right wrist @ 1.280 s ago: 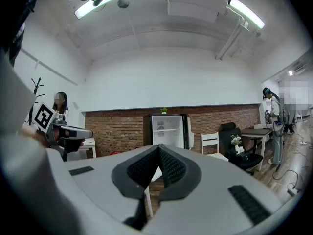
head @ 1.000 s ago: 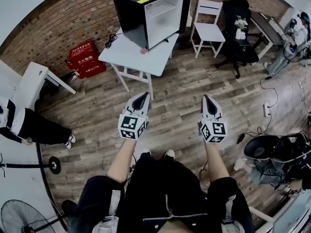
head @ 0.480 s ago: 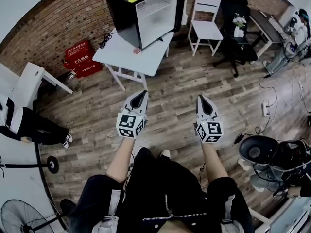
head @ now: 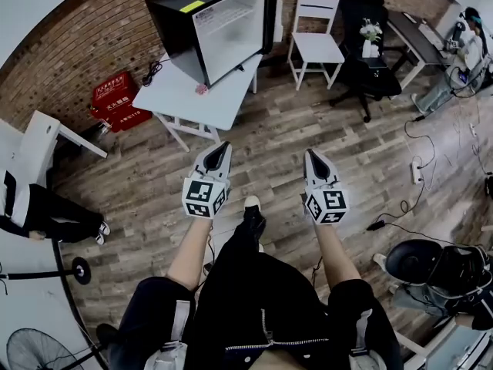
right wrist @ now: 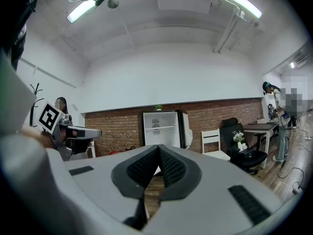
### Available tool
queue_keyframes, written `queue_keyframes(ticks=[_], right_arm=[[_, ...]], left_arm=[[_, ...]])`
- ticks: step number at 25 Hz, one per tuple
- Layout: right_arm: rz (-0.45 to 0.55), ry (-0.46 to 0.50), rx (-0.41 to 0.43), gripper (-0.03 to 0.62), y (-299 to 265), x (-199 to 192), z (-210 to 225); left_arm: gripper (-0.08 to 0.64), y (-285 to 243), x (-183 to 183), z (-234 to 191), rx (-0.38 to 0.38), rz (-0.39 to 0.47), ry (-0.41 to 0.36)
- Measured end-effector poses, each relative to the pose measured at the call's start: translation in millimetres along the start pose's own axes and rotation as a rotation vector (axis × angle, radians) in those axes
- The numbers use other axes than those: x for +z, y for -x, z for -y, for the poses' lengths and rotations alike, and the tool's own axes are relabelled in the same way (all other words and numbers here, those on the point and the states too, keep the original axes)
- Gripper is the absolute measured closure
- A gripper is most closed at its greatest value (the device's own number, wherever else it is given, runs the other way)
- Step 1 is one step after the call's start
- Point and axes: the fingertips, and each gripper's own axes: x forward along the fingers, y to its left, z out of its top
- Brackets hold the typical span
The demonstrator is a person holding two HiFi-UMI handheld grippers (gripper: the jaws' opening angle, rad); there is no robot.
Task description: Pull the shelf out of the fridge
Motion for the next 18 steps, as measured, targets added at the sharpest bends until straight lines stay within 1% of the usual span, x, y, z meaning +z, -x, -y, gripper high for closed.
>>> queue_keyframes(ticks=[7, 12, 18], right_arm=[[-0.014, 0.017, 0.012, 0.588, -47, 6, 37], [-0.024, 0.032, 0.04, 0.588, -97, 16, 67], [-0.021, 0.037, 0.073, 0.588, -171, 33, 103]], left_arm=[[0.54, -62, -2, -16, 0.003, -0.01, 0.0], [0.54, -118, 1, -36, 0.01, -0.011, 0.004], [0.54, -191, 18, -68, 0.023, 0.005, 0.004]])
